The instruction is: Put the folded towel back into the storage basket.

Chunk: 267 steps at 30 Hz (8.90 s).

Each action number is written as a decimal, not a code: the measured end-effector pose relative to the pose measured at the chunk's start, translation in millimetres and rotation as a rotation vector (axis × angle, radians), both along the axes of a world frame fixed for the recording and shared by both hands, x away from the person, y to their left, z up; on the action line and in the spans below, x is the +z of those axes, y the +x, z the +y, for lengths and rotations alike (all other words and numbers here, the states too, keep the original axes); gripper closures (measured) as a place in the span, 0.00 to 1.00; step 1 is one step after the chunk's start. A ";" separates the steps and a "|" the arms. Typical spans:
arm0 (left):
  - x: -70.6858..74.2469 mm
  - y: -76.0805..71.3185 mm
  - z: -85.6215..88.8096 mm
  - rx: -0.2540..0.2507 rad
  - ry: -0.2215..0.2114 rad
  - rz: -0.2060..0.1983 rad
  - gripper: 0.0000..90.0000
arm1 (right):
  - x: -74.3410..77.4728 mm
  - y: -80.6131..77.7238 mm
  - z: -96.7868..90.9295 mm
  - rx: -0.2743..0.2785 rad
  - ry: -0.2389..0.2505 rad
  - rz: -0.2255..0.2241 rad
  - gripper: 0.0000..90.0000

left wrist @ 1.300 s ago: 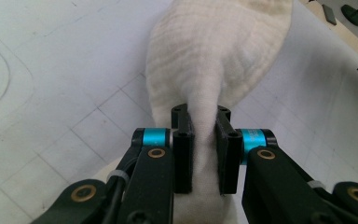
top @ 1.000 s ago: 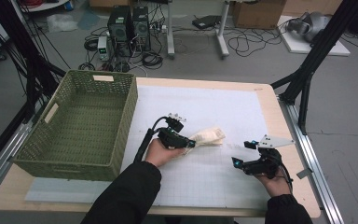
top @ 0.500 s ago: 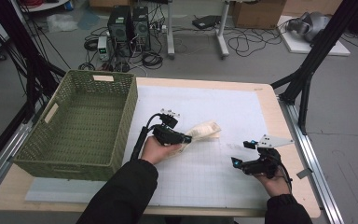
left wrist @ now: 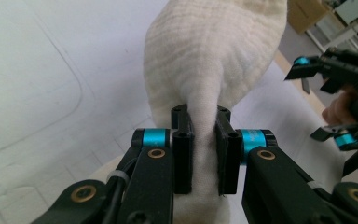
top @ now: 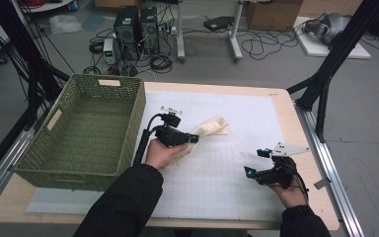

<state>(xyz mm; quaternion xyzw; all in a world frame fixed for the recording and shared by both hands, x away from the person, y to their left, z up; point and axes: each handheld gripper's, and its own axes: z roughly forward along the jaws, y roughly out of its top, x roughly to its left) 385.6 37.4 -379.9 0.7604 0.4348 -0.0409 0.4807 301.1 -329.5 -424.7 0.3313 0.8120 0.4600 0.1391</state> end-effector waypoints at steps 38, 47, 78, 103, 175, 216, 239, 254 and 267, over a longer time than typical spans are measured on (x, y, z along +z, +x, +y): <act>50.8 -15.6 43.0 0.354 -0.066 -0.142 0.89 | -1.1 3.1 1.6 0.007 -0.005 0.002 0.13; 69.2 -21.6 63.1 0.413 -0.044 -0.163 0.89 | -1.2 5.9 5.3 0.022 -0.011 -0.003 0.13; 73.3 -4.7 154.0 0.309 -0.161 -0.064 0.89 | -2.7 7.3 6.7 0.025 -0.026 0.003 0.13; 56.1 2.2 199.5 0.418 -0.107 -0.015 0.89 | -5.1 8.5 9.2 0.038 -0.042 0.016 0.13; -3.4 14.3 251.0 0.562 0.399 0.232 0.87 | -12.9 13.7 19.2 0.066 -0.084 0.045 0.13; -9.3 32.7 225.4 0.431 0.404 0.196 0.62 | -12.0 12.8 22.4 0.075 -0.086 0.032 0.13; 3.7 1.2 234.9 0.235 0.626 0.225 0.53 | -13.5 14.3 22.3 0.082 -0.098 0.042 0.13; -10.1 15.3 228.9 0.365 0.553 0.193 0.85 | -13.8 14.1 23.3 0.084 -0.095 0.042 0.13; 9.6 -2.8 235.0 0.266 0.589 0.228 0.67 | -14.1 14.3 23.5 0.086 -0.100 0.045 0.13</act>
